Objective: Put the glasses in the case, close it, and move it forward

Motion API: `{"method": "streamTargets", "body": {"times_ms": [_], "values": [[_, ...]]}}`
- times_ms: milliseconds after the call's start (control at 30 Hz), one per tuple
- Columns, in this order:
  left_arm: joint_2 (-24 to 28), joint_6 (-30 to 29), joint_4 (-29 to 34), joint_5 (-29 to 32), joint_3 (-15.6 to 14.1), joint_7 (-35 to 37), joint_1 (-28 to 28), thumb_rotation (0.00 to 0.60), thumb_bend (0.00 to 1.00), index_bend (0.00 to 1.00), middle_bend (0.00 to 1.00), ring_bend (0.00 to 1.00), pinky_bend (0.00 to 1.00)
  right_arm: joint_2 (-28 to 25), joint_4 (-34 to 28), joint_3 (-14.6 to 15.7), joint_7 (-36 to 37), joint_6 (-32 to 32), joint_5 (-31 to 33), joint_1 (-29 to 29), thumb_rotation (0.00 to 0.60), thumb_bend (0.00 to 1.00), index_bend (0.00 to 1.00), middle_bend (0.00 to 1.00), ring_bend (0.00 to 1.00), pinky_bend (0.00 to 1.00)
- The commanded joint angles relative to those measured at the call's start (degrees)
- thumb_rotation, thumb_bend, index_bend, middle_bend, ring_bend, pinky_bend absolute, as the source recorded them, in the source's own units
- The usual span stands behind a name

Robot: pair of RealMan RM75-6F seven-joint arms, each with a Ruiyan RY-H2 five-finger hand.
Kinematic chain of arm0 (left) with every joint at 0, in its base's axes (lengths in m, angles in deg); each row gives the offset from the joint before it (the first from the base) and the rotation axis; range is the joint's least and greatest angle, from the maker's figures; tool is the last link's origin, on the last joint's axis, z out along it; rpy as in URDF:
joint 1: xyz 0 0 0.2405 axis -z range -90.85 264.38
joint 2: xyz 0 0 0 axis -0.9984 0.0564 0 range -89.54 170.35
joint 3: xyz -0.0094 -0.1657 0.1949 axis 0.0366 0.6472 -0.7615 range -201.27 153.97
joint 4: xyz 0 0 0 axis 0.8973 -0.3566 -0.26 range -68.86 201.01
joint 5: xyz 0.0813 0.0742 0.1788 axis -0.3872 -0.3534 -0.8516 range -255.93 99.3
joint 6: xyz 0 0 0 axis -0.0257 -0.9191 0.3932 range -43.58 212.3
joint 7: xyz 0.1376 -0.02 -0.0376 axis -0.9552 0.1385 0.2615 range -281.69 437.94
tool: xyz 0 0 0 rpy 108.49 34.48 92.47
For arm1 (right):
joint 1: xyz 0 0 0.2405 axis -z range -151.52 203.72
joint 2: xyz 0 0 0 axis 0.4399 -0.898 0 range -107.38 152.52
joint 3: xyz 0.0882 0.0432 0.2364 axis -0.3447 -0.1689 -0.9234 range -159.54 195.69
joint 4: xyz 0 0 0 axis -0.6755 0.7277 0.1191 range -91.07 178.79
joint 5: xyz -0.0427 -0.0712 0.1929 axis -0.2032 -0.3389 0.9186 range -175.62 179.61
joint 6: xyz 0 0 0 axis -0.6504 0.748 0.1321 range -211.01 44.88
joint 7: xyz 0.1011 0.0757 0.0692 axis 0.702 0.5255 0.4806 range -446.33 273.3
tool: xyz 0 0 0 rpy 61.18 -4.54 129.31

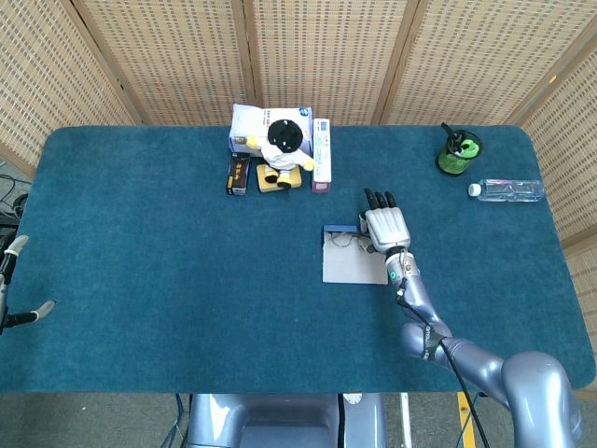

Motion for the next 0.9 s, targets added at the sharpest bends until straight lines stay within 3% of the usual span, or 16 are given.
{"method": "streamTargets", "body": {"times_ms": [33,300,533,667,900], "values": [[-0.04,0.01,-0.02,-0.03,-0.02,-0.04,0.00,0.600,0.00,0.00,0.00,0.00,0.00,0.26,0.49,-0.01,0.49,0.72,-0.56,0.35,0.600,0.15,0.14,0.00,0.00,0.00],[-0.14,-0.13,0.05,-0.16,-0.09,-0.26,-0.03,0.600,0.00,0.00,0.00,0.00,0.00,-1.25,-1.91,-0.43,1.69,3.00,-1.88,1.47,0.600,0.15,0.14,0.00,0.00,0.00],[-0.09,-0.32,0.14,-0.50,-0.18,-0.12,-0.10,0.600,0.00,0.00,0.00,0.00,0.00,-7.30,-15.00,1.12,3.76,8.08,-6.45,5.25,0.600,0.21,0.14,0.00,0.00,0.00],[-0.01,-0.50,0.19,-0.70,-0.21,0.05,-0.17,0.600,0.00,0.00,0.00,0.00,0.00,-10.00,-21.24,3.52,3.21,10.24,-9.39,7.29,0.600,0.25,0.19,0.00,0.00,0.00],[0.04,-0.77,0.35,-1.19,-0.39,0.02,-0.26,0.600,0.00,0.00,0.00,0.00,0.00,-11.17,-24.86,8.18,2.04,13.68,-15.20,9.88,0.600,0.33,0.28,0.00,0.00,0.00]]}}
